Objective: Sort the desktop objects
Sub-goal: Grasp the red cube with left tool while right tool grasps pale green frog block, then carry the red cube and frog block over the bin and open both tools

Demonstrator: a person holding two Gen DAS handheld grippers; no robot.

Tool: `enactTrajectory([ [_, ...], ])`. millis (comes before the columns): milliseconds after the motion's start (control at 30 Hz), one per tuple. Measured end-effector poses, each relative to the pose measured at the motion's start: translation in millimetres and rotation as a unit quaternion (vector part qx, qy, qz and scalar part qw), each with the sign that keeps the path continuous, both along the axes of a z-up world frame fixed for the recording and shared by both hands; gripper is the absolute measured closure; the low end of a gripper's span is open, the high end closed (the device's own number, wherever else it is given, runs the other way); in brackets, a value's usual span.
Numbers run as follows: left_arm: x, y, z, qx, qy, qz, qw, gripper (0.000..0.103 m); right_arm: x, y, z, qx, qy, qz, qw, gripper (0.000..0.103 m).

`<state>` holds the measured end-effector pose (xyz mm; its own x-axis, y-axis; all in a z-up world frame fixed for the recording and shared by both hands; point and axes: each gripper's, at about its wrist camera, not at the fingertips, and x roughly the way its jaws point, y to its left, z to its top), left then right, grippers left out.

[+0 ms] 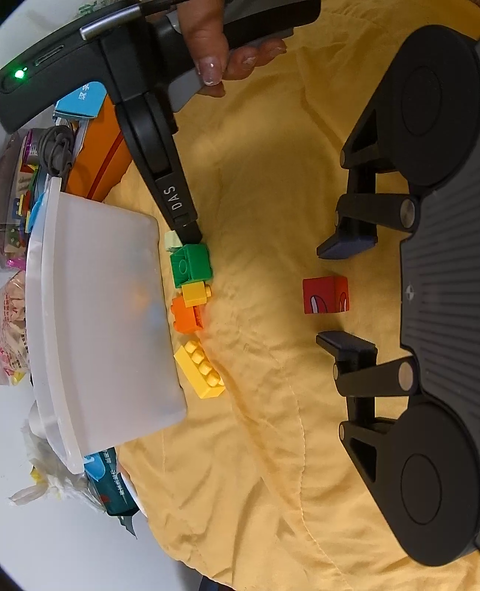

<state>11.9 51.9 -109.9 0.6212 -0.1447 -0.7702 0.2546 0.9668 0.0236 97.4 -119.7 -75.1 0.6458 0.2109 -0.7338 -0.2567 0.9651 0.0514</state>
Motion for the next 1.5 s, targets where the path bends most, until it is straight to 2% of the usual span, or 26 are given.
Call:
enactTrajectory([
  [100, 0.1, 0.0, -0.2, 0.001, -0.002, 0.001, 1.0000, 0.055, 3.2, 4.2, 2.4, -0.011, -0.013, 0.001, 1.000, 0.072],
  [267, 2.3, 0.8, -0.6, -0.002, -0.002, 0.007, 1.0000, 0.055, 14.1, 2.9, -4.5, -0.001, -0.005, 0.007, 1.000, 0.072],
  [333, 3.6, 2.0, -0.2, -0.006, 0.000, 0.011, 0.9999, 0.058, 14.9, 3.4, -8.4, -0.011, -0.009, 0.015, 1.000, 0.072],
  [400, 3.3, 1.8, 0.2, -0.006, -0.003, 0.013, 0.9999, 0.068, 15.5, 2.1, -11.1, -0.015, -0.005, 0.028, 0.999, 0.073],
  [533, 0.8, 1.1, 2.1, -0.008, -0.002, 0.011, 0.9999, 0.077, 3.1, -2.2, -5.5, -0.021, -0.013, 0.034, 0.999, 0.074],
  [667, -4.7, -1.0, 2.5, -0.003, -0.006, 0.004, 1.0000, 0.078, -30.9, -3.8, 10.8, -0.050, -0.032, 0.054, 0.997, 0.073],
  [867, -8.6, -2.0, 1.9, -0.004, -0.006, 0.000, 1.0000, 0.077, -61.3, -5.9, 7.1, -0.045, -0.003, 0.040, 0.998, 0.073],
  [1000, -4.1, -0.3, 0.8, -0.010, -0.006, 0.011, 0.9999, 0.075, -65.4, -3.8, -4.3, -0.047, 0.012, 0.037, 0.998, 0.073],
  [1100, -1.5, 1.3, 0.8, -0.018, -0.006, 0.012, 0.9998, 0.080, -66.7, -3.9, -6.0, -0.047, 0.011, 0.032, 0.998, 0.072],
  [1267, -1.5, -0.5, 4.1, -0.014, -0.011, 0.004, 0.9998, 0.080, -58.5, -3.2, -12.2, -0.041, 0.014, 0.036, 0.998, 0.074],
  [1500, -2.8, -4.4, 34.5, -0.010, -0.049, -0.008, 0.9987, 0.080, -61.4, -7.0, -2.0, -0.037, 0.008, 0.038, 0.999, 0.076],
])
